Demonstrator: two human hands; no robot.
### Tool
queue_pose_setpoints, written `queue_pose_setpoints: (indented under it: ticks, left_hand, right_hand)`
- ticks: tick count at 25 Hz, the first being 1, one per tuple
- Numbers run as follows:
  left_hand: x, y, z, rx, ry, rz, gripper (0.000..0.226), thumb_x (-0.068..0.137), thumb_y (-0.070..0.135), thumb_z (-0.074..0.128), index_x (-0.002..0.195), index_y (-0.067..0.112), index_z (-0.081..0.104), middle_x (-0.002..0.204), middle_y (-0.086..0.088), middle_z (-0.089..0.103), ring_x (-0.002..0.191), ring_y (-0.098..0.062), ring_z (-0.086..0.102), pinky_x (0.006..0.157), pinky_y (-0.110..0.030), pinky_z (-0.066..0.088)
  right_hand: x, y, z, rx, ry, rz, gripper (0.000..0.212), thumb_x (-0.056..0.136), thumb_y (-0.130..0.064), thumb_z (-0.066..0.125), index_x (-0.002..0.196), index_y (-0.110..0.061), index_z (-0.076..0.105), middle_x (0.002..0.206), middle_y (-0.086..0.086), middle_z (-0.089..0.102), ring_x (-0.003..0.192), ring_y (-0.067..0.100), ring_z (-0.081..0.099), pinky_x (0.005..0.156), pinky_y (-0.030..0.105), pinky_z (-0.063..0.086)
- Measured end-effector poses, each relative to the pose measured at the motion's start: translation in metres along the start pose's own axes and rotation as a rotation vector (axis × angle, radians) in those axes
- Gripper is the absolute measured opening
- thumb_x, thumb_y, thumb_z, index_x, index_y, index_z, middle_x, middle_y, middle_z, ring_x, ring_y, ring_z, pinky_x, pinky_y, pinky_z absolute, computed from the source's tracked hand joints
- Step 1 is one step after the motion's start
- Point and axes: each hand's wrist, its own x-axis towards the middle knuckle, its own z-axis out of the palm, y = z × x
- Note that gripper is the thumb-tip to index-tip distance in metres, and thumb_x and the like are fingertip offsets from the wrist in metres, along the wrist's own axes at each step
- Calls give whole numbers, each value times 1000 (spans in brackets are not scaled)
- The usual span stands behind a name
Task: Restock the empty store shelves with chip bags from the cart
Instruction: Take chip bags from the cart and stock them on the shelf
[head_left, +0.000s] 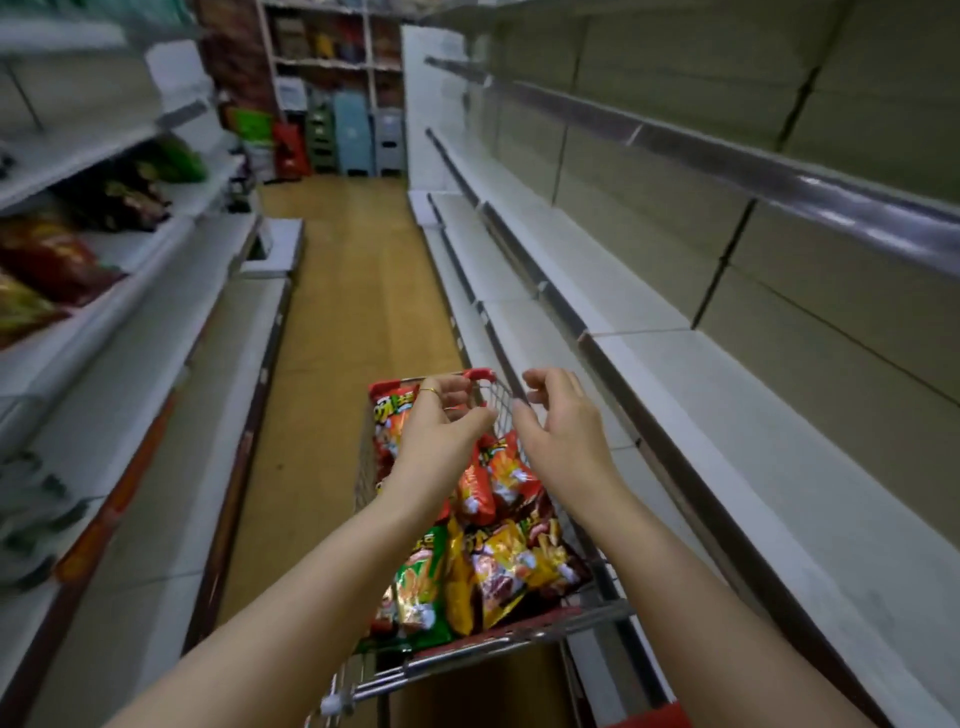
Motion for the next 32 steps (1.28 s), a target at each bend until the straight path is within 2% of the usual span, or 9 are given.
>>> queue_pose_setpoints:
  ticks: [3,7,9,12,16,18,20,26,32]
  left_hand:
    - [23,-37,-20,46,47,-123,30,85,14,65,110,17,49,110,-5,57,101,-19,57,87,-35,49]
    - [38,-82,-39,124,117,-309,30,87,17,63,113,16,47,112,-4,54,96,-16,53,71,-26,43]
    - [44,-105,-46,132,143,-398,33,88,17,62,117,13,47,114,-6,53,97,-17,53,71,-26,42]
    - [44,-134,-56,120,220,-499,35,88,17,63,119,10,49,118,-9,55,104,-20,55,85,-30,44]
    - [41,-168,-57,116,250,-604,33,89,15,61,119,8,51,112,-9,58,99,-20,56,86,-33,45]
    - [42,-183,-54,96,264,-645,34,88,17,62,119,8,51,110,-11,60,99,-24,58,93,-41,45]
    - [43,-194,-51,70,285,-685,32,88,16,63,116,9,51,112,-13,61,102,-27,59,97,-45,46]
    - [46,-208,-53,35,321,-729,36,76,28,69,106,18,52,113,-16,62,105,-29,61,97,-50,46]
    - [55,-198,-55,91,259,-664,29,88,18,62,114,14,51,113,-12,60,102,-24,60,90,-40,50]
  right_hand:
    - [16,24,53,-44,-140,125,35,92,-18,51,125,-8,49,124,5,50,115,19,50,96,29,41]
    - [25,65,119,-83,-436,315,39,93,-26,51,128,-8,45,125,7,51,107,20,52,77,22,36]
    - [29,87,148,-59,-596,443,40,93,-30,53,124,-6,44,113,8,55,88,18,53,65,26,37]
    - [26,128,192,-61,-758,608,35,91,-34,56,109,-8,42,83,0,48,67,13,46,54,25,36]
    - [8,168,236,22,-945,806,49,89,-35,61,125,-5,47,107,8,58,94,22,57,76,29,43]
    - [-1,178,249,45,-978,939,65,89,-34,60,139,-1,34,134,15,47,122,30,47,94,35,40]
    - [-10,186,263,137,-1024,1044,72,88,-30,63,142,0,26,144,15,37,132,32,37,104,41,33]
    - [-39,232,307,239,-970,1055,86,72,-26,80,138,-4,29,138,9,47,126,26,46,105,41,38]
    - [-5,186,253,101,-973,1084,58,86,-27,67,132,-1,43,136,13,48,124,31,46,96,40,39]
